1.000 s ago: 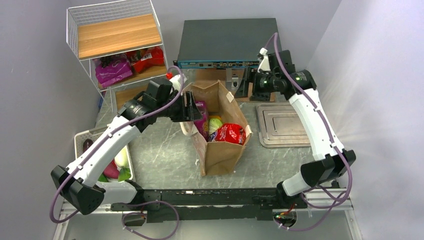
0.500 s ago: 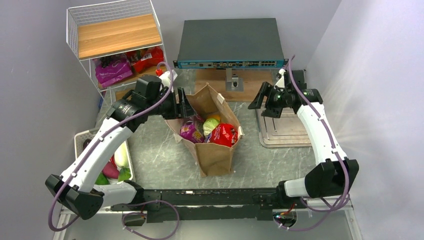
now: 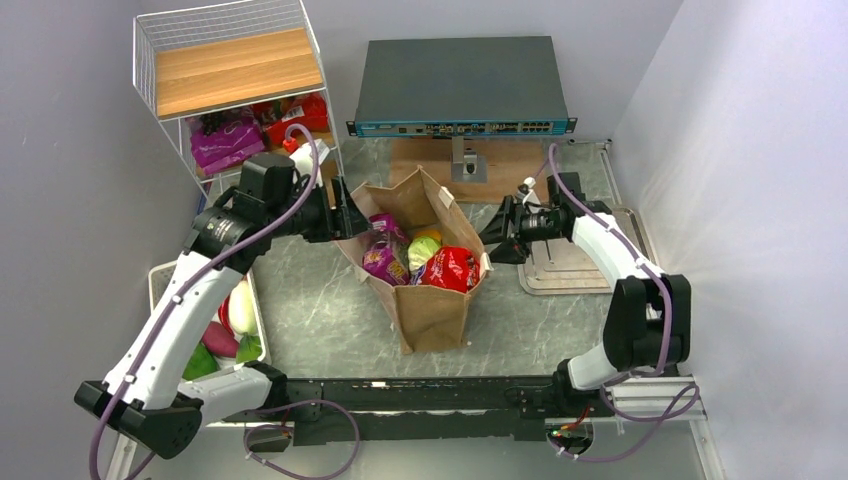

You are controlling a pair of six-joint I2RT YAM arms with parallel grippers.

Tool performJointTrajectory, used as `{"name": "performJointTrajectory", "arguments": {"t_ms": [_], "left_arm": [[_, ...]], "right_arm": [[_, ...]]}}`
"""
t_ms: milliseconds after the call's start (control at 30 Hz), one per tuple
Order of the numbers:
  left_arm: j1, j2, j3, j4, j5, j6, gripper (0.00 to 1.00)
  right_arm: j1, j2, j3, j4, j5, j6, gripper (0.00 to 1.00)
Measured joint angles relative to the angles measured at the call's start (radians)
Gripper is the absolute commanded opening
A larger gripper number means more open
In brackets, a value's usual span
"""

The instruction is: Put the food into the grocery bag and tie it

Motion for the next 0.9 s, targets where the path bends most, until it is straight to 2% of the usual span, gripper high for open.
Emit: {"name": "performJointTrajectory", "arguments": {"t_ms": [167, 433, 733, 800, 900], "left_arm": [[0.013, -0.023, 0.002, -0.032, -0.003, 0.011, 0.69], [0.023, -0.064, 0.001, -0.047, -0.026, 0.018, 0.68], [0.036, -0.089, -0.025, -0.060, -0.042, 0.021, 0.68], [0.039, -0.099, -0.045, -0.060, -0.046, 0.021, 0.68], [0.041, -0.121, -0.079, -0.060, -0.054, 0.021, 0.68]], "right_arm": [[0.000, 0.073, -0.049, 0.014, -0.042, 0.014, 0.62], [0.026, 0.108, -0.110, 0.042, -0.084, 0.041, 0.48], [0.076, 0.138, -0.087, 0.053, -0.106, 0.041, 0.07], [0.076, 0.138, -0.079, 0.049, -0.100, 0.038, 0.02], [0.076, 0.133, -0.056, 0.021, -0.076, 0.029, 0.00]]}}
